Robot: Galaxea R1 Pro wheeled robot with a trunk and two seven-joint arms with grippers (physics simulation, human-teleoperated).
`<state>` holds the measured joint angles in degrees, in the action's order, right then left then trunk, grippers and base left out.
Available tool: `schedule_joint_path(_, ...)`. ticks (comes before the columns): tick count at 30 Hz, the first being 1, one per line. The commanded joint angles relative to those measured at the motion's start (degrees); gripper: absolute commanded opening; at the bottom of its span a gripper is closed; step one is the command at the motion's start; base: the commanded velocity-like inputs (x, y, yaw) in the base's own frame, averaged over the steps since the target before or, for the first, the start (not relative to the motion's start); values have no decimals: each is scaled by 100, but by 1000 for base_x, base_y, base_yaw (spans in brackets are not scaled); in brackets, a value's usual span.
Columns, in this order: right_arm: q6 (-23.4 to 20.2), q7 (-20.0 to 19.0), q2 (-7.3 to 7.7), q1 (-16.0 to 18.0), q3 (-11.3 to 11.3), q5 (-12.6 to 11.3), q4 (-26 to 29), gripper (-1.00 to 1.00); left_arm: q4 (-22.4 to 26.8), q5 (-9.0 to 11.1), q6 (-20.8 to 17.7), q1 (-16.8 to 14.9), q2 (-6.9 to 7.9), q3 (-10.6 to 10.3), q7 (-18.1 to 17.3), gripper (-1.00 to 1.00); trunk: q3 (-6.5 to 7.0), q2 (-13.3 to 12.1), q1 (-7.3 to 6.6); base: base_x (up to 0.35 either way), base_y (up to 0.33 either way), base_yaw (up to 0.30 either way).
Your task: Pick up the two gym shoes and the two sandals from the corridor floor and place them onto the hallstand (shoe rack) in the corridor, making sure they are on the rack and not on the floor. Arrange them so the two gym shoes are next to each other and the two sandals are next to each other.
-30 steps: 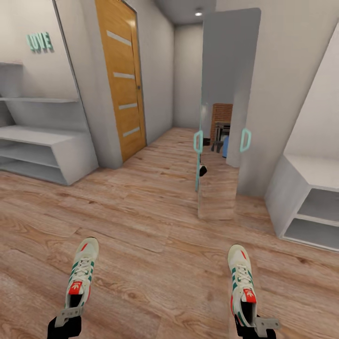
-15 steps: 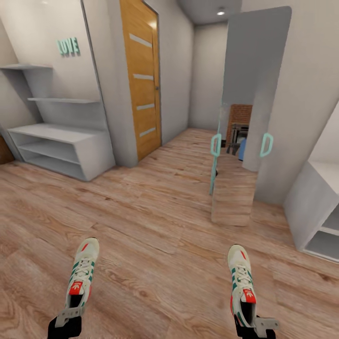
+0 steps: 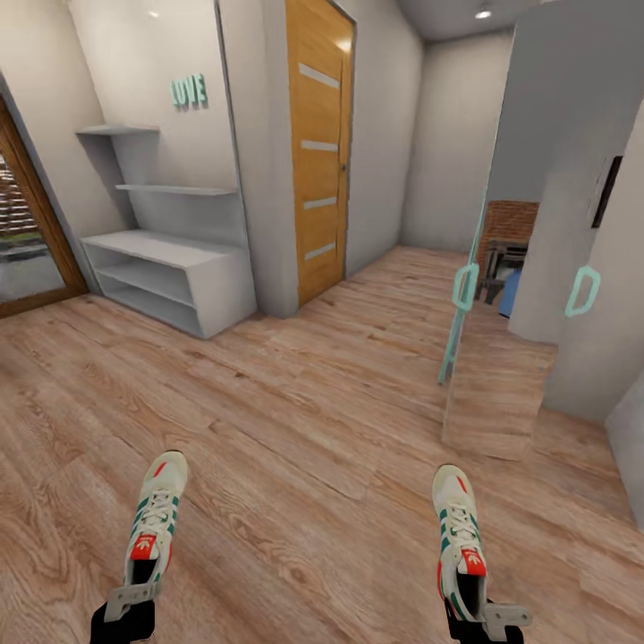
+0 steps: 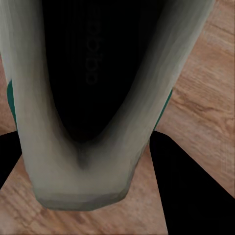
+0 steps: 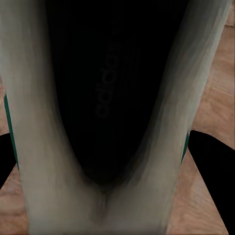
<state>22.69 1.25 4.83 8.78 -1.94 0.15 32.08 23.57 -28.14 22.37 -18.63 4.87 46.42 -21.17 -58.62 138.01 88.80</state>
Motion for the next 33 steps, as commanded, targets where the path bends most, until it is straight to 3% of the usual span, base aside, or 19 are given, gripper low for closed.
schedule_joint_path(1,16,16,1,1,1,3,0,-100,-1,-30,22,-9,-3,52,-54,-100,-5,2,2,332,0,279)
schedule_joint_path(33,20,16,1,1,1,3,0,-100,-123,-17,22,-9,6,69,-51,-100,-5,2,2,311,136,279)
